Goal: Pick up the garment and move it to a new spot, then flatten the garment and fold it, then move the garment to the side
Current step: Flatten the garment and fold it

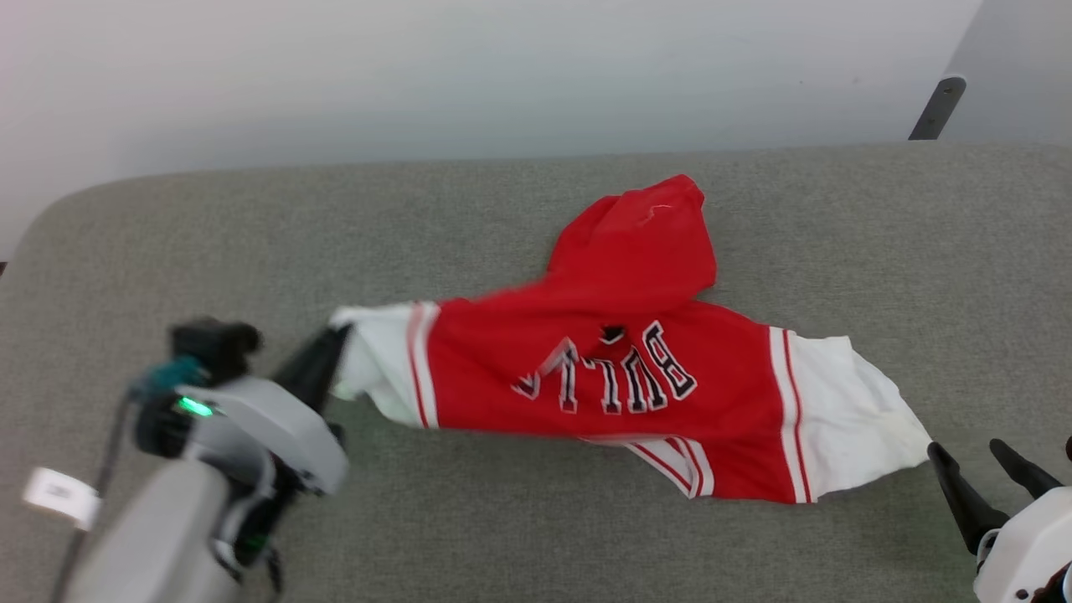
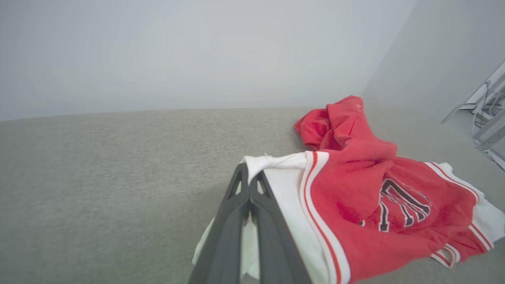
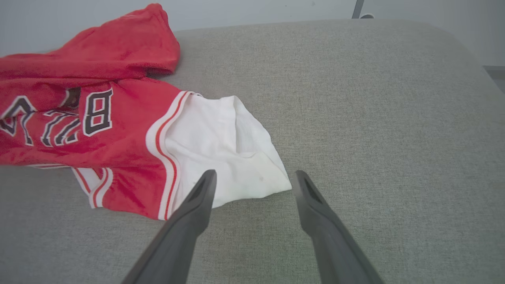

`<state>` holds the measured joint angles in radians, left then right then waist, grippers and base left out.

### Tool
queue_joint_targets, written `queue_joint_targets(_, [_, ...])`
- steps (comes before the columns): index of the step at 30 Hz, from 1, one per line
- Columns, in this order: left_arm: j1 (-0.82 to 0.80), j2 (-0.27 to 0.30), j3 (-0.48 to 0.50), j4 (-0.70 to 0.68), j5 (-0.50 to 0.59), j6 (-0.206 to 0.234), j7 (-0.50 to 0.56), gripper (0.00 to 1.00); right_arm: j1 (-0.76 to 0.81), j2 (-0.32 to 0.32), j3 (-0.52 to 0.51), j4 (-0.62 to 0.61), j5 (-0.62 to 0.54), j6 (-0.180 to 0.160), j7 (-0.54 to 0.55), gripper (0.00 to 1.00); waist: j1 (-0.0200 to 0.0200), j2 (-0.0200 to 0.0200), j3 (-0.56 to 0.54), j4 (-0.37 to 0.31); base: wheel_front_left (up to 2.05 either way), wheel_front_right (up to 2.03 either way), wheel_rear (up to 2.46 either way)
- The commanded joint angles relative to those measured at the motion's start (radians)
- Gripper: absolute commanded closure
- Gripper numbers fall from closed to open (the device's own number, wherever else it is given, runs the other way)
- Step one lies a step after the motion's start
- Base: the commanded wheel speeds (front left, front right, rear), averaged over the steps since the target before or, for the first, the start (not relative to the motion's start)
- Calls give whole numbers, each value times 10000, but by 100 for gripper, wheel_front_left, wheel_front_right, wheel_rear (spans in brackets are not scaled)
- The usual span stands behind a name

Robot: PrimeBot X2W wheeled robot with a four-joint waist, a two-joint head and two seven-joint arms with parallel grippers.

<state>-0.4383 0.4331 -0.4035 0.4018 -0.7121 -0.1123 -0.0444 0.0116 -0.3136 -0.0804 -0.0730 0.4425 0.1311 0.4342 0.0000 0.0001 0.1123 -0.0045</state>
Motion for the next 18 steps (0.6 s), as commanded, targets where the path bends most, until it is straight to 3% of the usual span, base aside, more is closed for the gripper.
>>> queue_joint_targets(1, [-100,223,130,-173,25,140,102,100,89,59,-2,-9,23,-7,0,0,0,-1,13,44,0,0,0])
queue_joint_targets(9, [-230,1135,805,272,-662,726,1526,100,-115,124,274,101,86,-7,25,0,0,-1,78,65,0,0,0])
queue_joint_targets(18, [-929,1058,817,3106,-1154,352,2174,100,-328,138,803,243,87,-7,13,0,0,-1,125,-30,0,0,0])
